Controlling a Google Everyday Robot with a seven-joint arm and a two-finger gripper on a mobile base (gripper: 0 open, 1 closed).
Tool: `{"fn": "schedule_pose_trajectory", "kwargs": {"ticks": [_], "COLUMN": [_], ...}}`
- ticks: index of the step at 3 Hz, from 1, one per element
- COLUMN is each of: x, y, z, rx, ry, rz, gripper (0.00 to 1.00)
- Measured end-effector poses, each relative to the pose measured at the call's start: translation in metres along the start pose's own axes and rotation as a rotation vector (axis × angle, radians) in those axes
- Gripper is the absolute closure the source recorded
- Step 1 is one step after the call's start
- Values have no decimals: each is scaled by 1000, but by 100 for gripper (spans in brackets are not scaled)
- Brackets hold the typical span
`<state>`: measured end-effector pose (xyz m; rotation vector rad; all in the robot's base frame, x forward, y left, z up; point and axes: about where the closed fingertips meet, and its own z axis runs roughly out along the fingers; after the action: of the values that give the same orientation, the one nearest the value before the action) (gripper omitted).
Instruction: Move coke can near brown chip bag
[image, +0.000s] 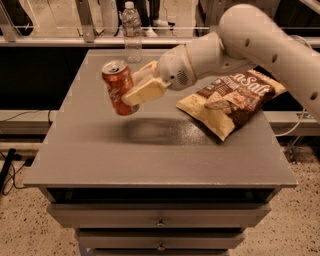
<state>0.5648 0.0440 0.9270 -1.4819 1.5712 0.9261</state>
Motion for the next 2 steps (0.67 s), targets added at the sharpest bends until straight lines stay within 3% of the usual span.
{"fn": "schedule_pose_trajectory", "kwargs": {"ticks": [1, 2], "x": [-17, -18], "y": [-40, -84], "z": [-62, -125], "rx": [111, 241], "ry": [16, 23], "rz": [-75, -96], "gripper": [100, 100]}}
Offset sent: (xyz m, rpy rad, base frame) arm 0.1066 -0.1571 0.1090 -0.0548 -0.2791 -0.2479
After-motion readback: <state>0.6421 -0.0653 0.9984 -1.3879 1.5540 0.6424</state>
